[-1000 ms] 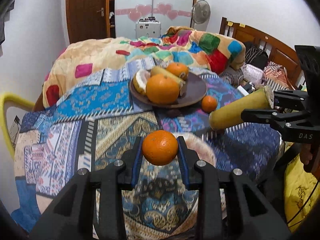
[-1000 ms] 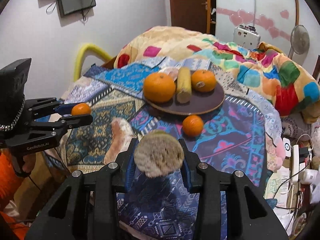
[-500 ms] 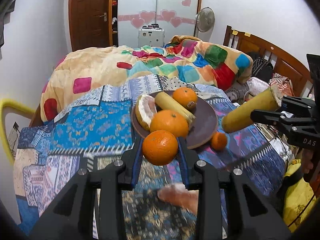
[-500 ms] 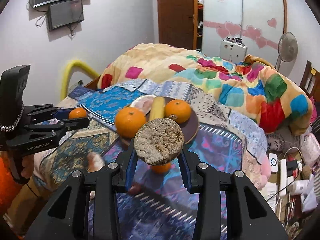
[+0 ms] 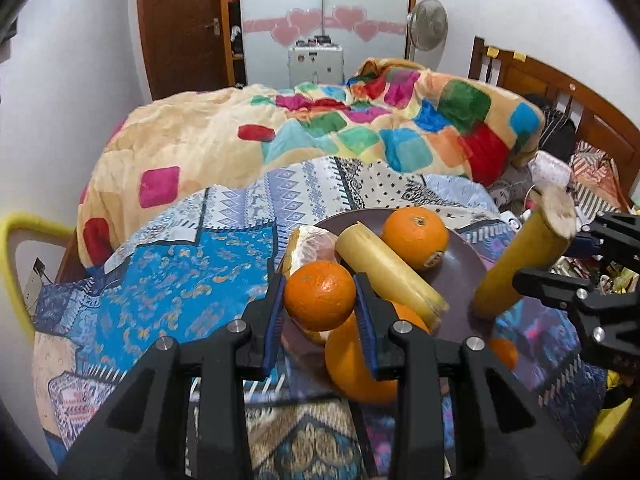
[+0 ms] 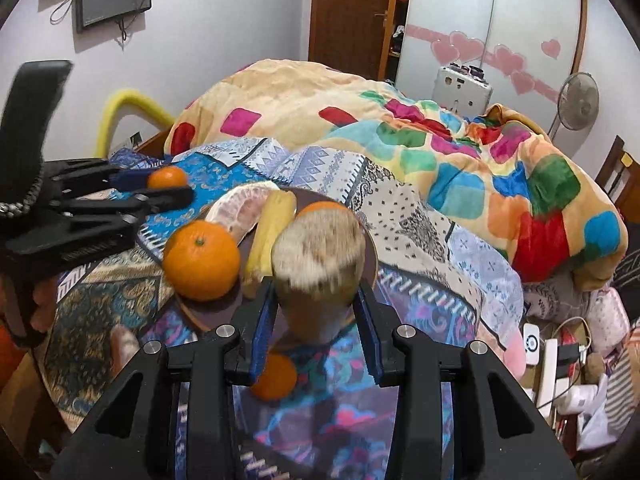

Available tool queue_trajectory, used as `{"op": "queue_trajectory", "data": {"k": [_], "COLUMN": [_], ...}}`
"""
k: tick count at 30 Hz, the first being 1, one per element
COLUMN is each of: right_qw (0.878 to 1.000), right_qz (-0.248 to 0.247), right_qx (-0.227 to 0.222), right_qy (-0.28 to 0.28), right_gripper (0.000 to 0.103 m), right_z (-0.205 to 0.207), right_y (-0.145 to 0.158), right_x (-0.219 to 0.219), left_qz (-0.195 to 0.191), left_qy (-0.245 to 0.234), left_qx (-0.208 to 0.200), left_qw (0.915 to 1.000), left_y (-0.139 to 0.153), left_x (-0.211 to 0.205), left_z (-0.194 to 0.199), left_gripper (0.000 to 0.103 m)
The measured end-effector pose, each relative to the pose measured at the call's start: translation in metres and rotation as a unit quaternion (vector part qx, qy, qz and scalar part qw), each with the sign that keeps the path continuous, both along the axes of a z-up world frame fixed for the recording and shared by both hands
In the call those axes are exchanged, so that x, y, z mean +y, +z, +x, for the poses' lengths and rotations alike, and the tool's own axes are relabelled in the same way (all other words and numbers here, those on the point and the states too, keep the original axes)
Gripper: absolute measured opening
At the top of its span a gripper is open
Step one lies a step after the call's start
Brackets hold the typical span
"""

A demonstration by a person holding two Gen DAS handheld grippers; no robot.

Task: Organize fruits
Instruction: 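Place the tangerine and yellow cylinder on the plate and open both grippers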

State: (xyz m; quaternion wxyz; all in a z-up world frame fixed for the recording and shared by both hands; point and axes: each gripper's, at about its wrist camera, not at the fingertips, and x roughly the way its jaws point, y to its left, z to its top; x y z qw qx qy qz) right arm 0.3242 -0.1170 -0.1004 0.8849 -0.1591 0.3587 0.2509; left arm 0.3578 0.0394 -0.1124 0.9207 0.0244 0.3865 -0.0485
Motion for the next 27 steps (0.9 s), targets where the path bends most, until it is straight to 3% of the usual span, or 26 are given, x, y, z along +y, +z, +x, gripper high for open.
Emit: {"op": "queue_trajectory", "data": {"k": [7, 12, 13, 15, 16, 20, 27], "right_qw": [1.0, 0.999, 0.999, 0.998, 0.998, 0.997, 0.999], "right_qz": [0.022, 0.043, 0.048, 0.062, 0.063, 0.066, 0.047], "right_qx": [0.001, 0.003, 0.006, 0.015, 0.022, 0.043, 0.012], "right_qy": [0.001, 0.003, 0.003, 0.0, 0.0, 0.004, -0.002], "right_gripper": [0.036, 0.036, 0.036, 0.036, 0.036, 0.04, 0.041], "right_z": [0.021, 0.03, 0.032, 0.036, 0.038, 0.037, 0.013], "right_y": [-0.012, -0.016, -0.017, -0.02, -0.022, -0.032, -0.021], "right_x": [0.011, 0.01, 0.01, 0.008, 0.009, 0.008, 0.007], "left_qz": [-0.031, -0.03, -0.031, -0.034, -0.042, -0.042, -0.037], "left_qy": [-0.012, -0.014, -0.01, -0.005, -0.005, -0.004, 0.0], "left_qx": [0.044, 0.058, 0.053, 0.051, 0.048, 0.039, 0.013], "left_qw": [0.9985, 0.9978, 0.9981, 0.9981, 0.9979, 0.9984, 0.9992], "left_y": [-0.019, -0.028, -0.028, -0.027, -0.027, -0.022, -0.002], "left_x": [-0.001, -0.005, -0.005, -0.003, -0.002, 0.001, 0.005], "left_z": [0.034, 0.042, 0.041, 0.04, 0.038, 0.027, -0.007], "left_gripper": [0.033, 0.034, 0.036, 0.05, 0.053, 0.054, 0.054]}}
